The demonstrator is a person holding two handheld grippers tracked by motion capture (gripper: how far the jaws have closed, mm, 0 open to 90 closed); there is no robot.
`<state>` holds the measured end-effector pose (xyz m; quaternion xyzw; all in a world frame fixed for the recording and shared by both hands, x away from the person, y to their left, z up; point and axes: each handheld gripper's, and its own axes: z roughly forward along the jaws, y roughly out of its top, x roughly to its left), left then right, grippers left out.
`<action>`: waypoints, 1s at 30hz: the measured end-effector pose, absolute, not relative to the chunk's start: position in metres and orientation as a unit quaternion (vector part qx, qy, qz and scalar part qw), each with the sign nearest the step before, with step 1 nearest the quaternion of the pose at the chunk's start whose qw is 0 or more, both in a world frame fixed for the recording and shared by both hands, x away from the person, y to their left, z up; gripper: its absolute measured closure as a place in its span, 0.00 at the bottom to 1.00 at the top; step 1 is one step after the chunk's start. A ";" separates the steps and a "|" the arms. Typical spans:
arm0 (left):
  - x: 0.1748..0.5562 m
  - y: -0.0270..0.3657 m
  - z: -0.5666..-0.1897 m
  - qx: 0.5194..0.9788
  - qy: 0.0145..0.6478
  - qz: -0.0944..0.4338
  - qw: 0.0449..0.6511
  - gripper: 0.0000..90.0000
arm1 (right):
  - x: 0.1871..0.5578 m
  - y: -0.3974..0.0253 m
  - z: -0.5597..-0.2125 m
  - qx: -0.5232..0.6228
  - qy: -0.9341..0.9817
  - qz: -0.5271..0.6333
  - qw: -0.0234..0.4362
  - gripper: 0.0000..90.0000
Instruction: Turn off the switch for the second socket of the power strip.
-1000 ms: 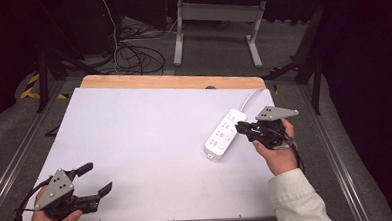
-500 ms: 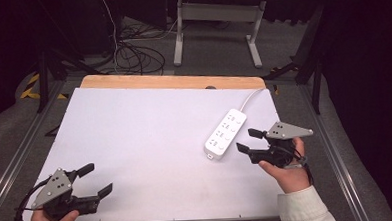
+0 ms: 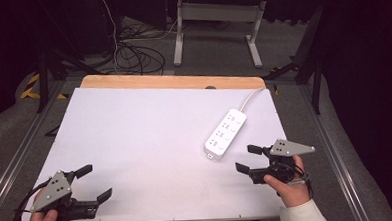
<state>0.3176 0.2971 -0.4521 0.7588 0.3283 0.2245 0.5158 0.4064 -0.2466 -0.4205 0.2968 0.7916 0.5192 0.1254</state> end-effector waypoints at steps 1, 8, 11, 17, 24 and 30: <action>0.318 0.297 -0.452 0.758 0.330 0.223 0.517 0.07 | 0.405 -0.247 -0.424 0.296 0.792 0.519 0.126 0.24; 0.317 0.295 -0.452 0.757 0.334 0.232 0.511 0.07 | 0.399 -0.245 -0.448 0.279 0.805 0.508 0.126 0.17; 0.318 0.296 -0.453 0.757 0.332 0.233 0.512 0.07 | 0.397 -0.243 -0.461 0.286 0.807 0.501 0.124 0.15; 0.317 0.297 -0.453 0.758 0.327 0.235 0.513 0.07 | 0.393 -0.240 -0.474 0.288 0.815 0.486 0.129 0.14; 0.318 0.299 -0.455 0.757 0.331 0.234 0.512 0.07 | 0.388 -0.238 -0.485 0.291 0.821 0.472 0.138 0.15; 0.319 0.299 -0.457 0.760 0.336 0.234 0.505 0.07 | 0.383 -0.238 -0.484 0.284 0.819 0.466 0.179 0.14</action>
